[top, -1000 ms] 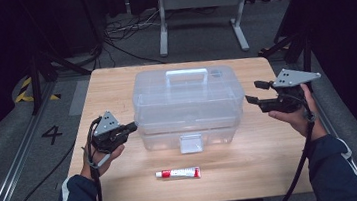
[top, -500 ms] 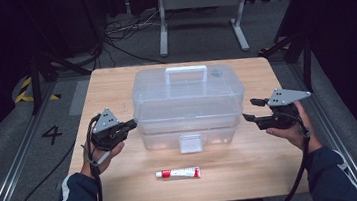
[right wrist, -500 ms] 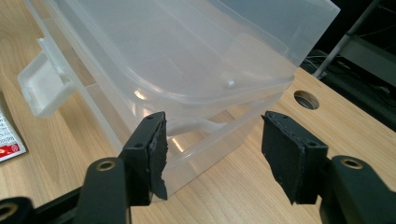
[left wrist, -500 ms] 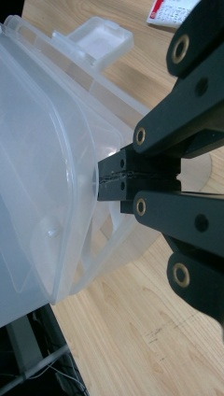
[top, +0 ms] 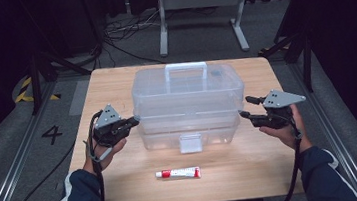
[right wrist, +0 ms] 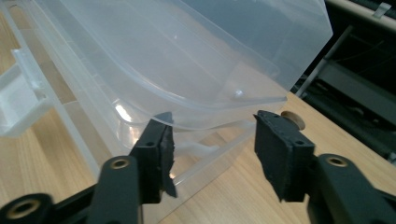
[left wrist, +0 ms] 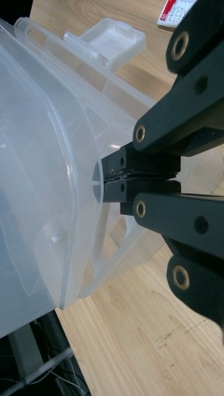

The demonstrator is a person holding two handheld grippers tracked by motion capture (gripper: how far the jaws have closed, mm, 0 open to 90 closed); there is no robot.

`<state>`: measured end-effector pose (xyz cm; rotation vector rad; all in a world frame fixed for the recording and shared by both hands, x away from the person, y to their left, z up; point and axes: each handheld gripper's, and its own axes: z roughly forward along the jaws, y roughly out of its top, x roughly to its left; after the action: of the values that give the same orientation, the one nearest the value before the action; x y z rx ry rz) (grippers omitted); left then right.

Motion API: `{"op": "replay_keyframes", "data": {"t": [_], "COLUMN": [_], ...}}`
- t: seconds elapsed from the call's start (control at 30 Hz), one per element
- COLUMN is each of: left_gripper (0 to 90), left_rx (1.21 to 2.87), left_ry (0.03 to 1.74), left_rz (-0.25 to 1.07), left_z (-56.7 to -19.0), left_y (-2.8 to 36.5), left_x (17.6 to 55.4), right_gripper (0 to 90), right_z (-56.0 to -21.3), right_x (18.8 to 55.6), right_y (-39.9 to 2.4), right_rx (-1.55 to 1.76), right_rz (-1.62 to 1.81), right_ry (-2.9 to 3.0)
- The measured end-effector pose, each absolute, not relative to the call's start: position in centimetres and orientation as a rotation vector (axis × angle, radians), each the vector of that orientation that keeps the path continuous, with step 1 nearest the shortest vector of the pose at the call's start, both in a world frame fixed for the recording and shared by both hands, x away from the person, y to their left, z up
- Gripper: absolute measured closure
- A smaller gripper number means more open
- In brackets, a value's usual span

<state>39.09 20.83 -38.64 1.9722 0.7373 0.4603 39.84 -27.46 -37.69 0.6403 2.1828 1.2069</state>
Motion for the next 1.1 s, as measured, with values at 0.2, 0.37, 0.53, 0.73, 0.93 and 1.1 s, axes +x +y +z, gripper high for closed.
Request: {"op": "replay_keyframes", "data": {"t": [0.2, 0.37, 0.53, 0.73, 0.93, 1.1], "left_gripper": [80.3, 66.8, 53.4, 49.0, 48.1, 50.2], "left_rx": [1.960, 1.958, 1.993, 2.051, 2.124, 2.123], "left_ry": [0.739, 0.741, 0.732, 0.664, 0.633, 0.609], "left_rz": [0.482, 0.480, 0.465, 0.436, 0.436, 0.427], "left_z": [-38.2, -38.0, -38.2, -38.9, -40.1, -40.2], "left_y": [20.8, 21.0, 20.9, 19.6, 18.6, 18.4], "left_x": [38.8, 38.0, 36.9, 36.0, 35.8, 35.9], "right_gripper": [63.9, 68.3, 70.7, 71.6, 73.1, 74.5], "right_z": [-38.0, -38.0, -37.6, -37.3, -37.0, -36.7], "right_x": [39.3, 38.8, 38.7, 38.7, 39.0, 39.2], "right_y": [-27.0, -26.8, -26.3, -25.9, -25.7, -25.4], "right_rx": [0.569, 0.537, 0.539, 0.535, 0.552, 0.572], "right_rz": [1.214, 1.209, 1.206, 1.188, 1.193, 1.181], "right_ry": [2.097, 1.998, 1.906, 1.856, 1.817, 1.793]}}
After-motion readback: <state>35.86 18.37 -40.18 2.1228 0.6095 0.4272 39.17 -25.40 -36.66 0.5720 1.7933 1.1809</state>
